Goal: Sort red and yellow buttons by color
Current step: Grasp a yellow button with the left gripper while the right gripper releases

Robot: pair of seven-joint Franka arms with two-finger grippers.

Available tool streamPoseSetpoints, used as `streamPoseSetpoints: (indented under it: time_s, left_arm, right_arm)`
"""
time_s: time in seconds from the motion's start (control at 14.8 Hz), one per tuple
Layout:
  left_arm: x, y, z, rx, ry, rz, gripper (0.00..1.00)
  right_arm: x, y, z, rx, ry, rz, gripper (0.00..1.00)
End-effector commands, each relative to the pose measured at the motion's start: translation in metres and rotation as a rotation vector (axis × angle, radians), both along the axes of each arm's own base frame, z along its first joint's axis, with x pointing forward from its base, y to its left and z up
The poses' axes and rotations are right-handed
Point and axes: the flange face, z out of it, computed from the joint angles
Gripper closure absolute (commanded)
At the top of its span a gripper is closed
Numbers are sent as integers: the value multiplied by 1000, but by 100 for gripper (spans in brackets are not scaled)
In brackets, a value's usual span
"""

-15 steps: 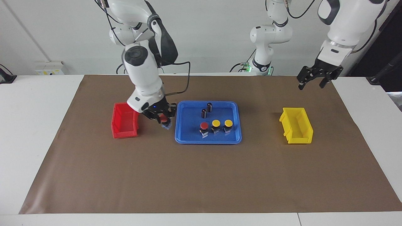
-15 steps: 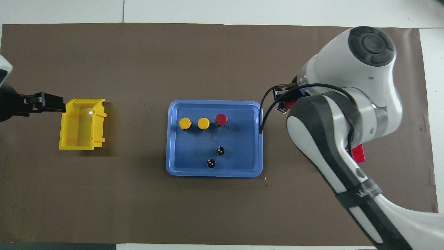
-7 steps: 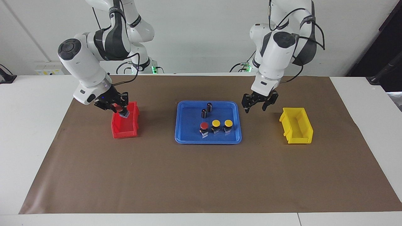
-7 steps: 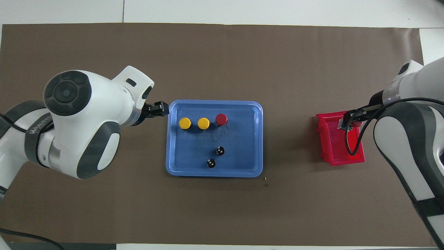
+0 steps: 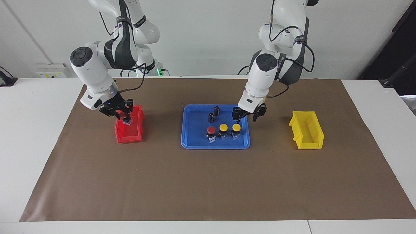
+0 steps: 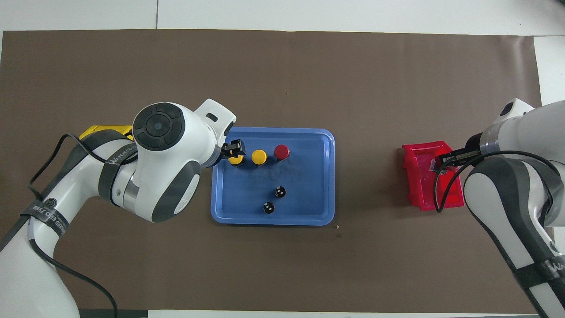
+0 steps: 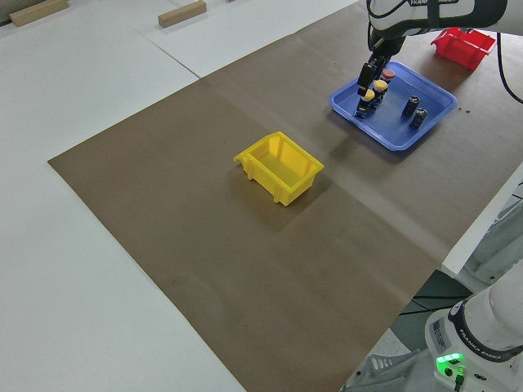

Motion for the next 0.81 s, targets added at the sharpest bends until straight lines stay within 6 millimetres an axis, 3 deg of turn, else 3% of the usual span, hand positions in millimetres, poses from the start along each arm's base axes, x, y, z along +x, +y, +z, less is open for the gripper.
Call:
streamPoseSetpoints:
  time_s: [0.0, 0.41, 0.61, 0.75]
  left_arm:
    - [2, -7, -8, -18, 0, 22, 14]
    - [-3, -27, -36, 1, 28, 14, 16]
    - [-4, -29, -38, 3, 27, 27, 30]
    - [0, -31, -40, 3, 26, 28, 33]
  right_arm:
    - [-19, 0, -12, -12, -37, 17, 82]
    - [-31, -2, -42, -13, -26, 23, 82]
    - [-35, -2, -61, -15, -41, 36, 82]
    - [-37, -4, -63, -15, -40, 45, 82]
